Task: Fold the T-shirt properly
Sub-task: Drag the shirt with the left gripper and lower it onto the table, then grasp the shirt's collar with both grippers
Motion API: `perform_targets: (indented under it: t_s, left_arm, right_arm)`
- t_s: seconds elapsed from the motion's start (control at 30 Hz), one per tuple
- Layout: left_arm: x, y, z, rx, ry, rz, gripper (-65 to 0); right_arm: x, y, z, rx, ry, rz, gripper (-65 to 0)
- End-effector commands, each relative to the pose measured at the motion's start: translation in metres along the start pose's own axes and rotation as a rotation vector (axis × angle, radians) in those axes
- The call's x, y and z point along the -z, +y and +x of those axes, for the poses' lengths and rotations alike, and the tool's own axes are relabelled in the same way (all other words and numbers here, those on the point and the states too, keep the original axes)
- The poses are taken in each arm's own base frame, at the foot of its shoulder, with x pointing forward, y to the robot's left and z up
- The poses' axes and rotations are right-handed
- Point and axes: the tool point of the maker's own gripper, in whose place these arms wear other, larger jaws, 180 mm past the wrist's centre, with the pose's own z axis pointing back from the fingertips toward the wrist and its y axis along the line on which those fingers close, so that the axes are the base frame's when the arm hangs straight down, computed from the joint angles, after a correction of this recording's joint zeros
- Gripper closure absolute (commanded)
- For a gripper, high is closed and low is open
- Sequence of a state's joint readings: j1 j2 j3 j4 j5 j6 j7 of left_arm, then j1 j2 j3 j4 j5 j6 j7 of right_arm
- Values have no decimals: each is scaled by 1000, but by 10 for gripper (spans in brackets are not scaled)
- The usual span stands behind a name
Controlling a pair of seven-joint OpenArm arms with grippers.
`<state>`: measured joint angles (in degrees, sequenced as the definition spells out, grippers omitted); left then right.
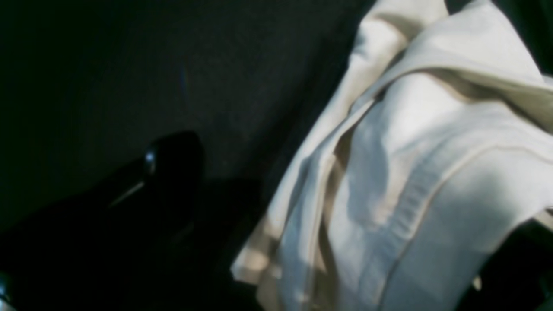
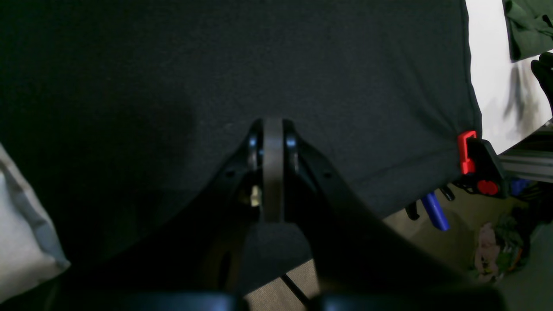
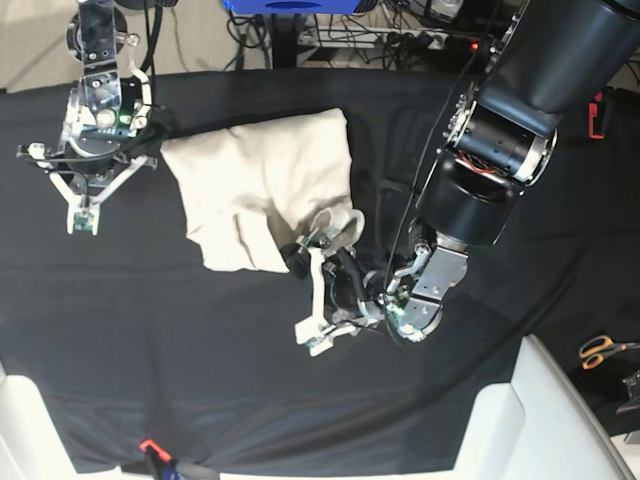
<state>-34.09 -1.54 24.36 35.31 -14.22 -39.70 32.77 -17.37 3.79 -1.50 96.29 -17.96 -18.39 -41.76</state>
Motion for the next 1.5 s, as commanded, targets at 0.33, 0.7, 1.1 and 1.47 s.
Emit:
perform_targets:
  t_s: [0.33,0.7,1.1,1.47]
  left_arm:
    - [-7,1,37,0,-96,-1,-518]
    - [-7,1,35,0,-93,-2,-518]
    - [-7,1,35,0,-93,-2,-518]
    - [-7,1,34,1,-90,-1,-517]
  right_arm:
    - [-39,78,3,-291,-91,299,0]
    - [-91,145,22,-494,-141,547,0]
    - [-100,194,54,-545,-181,616,0]
    - [-82,205,70,-568,-173,601,0]
